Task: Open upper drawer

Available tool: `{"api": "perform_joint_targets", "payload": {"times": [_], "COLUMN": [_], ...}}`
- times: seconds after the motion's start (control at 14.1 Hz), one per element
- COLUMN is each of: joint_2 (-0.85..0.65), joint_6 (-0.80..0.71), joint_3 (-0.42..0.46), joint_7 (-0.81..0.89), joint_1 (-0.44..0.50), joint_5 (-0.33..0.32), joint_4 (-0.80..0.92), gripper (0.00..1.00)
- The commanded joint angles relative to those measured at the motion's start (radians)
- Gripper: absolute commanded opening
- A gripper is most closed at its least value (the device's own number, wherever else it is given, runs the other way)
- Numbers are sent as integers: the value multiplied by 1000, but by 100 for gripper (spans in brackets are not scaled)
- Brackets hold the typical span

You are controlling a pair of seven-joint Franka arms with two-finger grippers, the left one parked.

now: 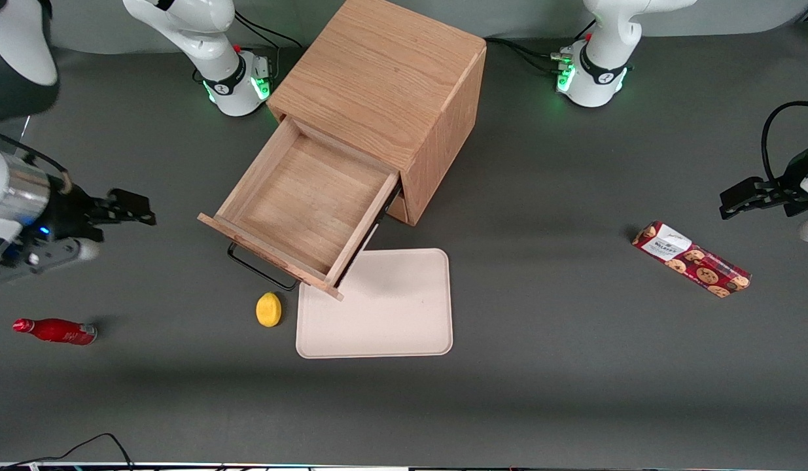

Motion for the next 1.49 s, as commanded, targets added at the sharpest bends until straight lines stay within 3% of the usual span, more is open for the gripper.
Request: {"api": "perform_joint_targets", "payload": {"times": [0.0,0.43,0.78,0.99,1.42], "joint_2": [-244,-577,-772,-768,-524], "joint_6": [62,147,185,171,145], "joint_3": [8,-6,-53,-52,-36], "joint_7": [152,175,-15,-36,-74], "joint_1": [-48,-98,-97,-95,-89], "joint_5": [41,125,191,202,193], "joint_4": [-271,-595,-787,-783,-556], "gripper": [100,100,100,100,100]}}
